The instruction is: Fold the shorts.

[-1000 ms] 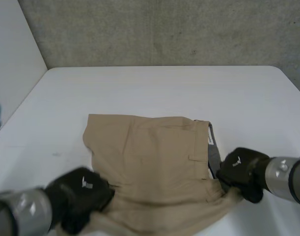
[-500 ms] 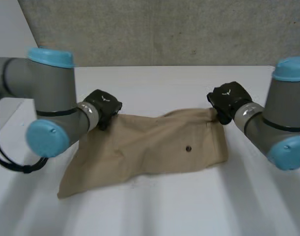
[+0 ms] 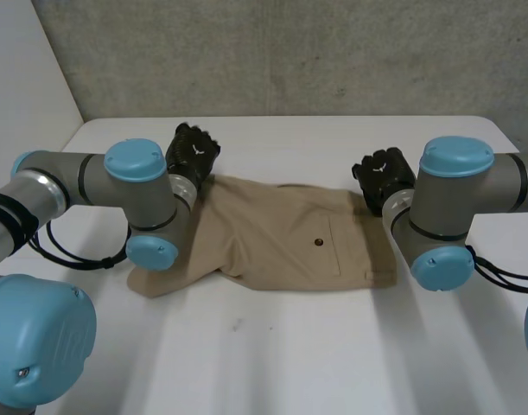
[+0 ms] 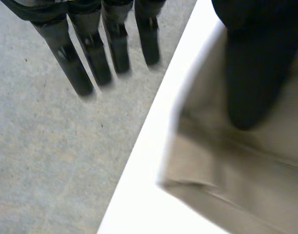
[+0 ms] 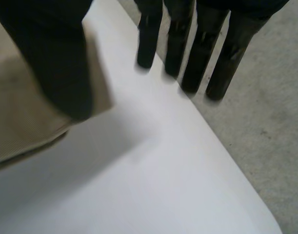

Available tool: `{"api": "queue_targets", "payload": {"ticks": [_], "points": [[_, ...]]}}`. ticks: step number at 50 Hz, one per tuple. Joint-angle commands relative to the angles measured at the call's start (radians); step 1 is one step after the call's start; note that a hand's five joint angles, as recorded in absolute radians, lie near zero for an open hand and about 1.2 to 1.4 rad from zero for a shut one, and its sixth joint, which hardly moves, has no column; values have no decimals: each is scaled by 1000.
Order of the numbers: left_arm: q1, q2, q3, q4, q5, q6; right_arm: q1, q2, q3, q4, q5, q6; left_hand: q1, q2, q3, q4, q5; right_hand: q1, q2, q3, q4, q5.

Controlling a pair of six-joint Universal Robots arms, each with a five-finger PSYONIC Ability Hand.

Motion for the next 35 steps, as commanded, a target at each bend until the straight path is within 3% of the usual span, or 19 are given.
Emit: {"api": "queue_targets", "payload": {"ticks": [1,7,13,22,29,35], "points": [[-17,41,-54,-16,52,-7,-1,-91,19,-20,0,41,-176,-243,-253,-239,-252,-317,-431,-440,-463,-489],[-6,248,-184,-59,54,-68,-11,-233,92,-14,-15,121,-176,-243,-253,-239,-252,-317,-431,-440,-463,-489],[35,440,-362,-129,63,-192,-33,-378,256,43,-99,135,-176,-243,-253,-239,-252,-317,-431,-440,-463,-489],[89,670,-745,-251,177,-369,-74,-458,509,113,-182,181,-47,-113,-123,-109,-122,-257,-371,-380,-403,-429],[113,687,-905,-209,180,-384,-99,-455,638,18,-214,222,7,-60,-70,-56,-69,-107,-221,-230,-253,-279],[135,638,-941,-73,157,-381,-111,-390,658,-98,-218,225,7,-60,-70,-56,-69,54,-60,-69,-92,-118]]}}
